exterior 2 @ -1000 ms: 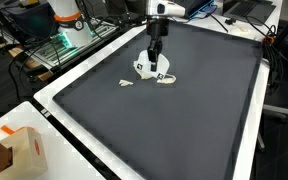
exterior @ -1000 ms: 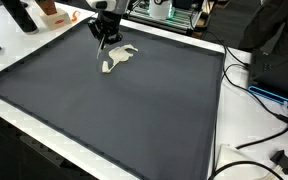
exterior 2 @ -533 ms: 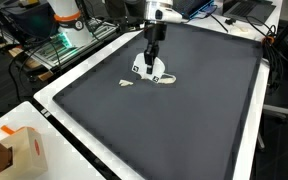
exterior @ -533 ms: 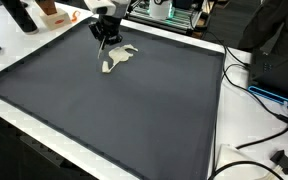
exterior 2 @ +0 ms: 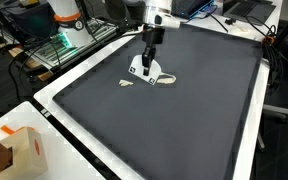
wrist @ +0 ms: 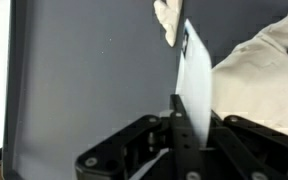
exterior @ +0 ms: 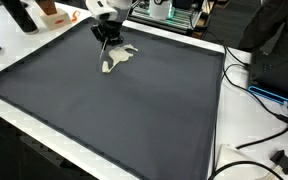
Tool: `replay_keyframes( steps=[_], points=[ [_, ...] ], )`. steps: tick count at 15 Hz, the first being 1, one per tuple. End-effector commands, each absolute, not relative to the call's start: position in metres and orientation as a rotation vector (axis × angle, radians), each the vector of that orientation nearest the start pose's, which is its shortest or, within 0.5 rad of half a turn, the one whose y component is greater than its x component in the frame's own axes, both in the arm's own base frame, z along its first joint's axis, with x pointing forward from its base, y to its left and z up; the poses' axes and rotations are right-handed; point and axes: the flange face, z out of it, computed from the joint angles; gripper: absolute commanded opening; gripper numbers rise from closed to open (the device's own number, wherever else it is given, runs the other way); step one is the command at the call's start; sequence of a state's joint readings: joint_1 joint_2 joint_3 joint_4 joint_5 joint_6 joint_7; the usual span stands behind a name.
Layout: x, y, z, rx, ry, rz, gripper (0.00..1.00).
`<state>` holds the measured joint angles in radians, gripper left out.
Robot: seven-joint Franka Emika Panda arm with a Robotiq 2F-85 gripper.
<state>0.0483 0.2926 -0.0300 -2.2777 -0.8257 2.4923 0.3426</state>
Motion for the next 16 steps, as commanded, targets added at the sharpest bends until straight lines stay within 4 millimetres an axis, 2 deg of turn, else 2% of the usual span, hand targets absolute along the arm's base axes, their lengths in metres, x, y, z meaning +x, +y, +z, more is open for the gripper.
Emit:
replay_keyframes(
  steps=[1, 7, 16],
  points=[
    [0.520, 0.018, 0.212, -3.555, -0.740, 0.051, 0.01],
    [0.519, 0.023, 0.213, -3.517, -0.845, 0.074, 0.01],
    [0.514, 0.030, 0.227, -3.436, -0.999, 0.078, 0.01]
  ],
)
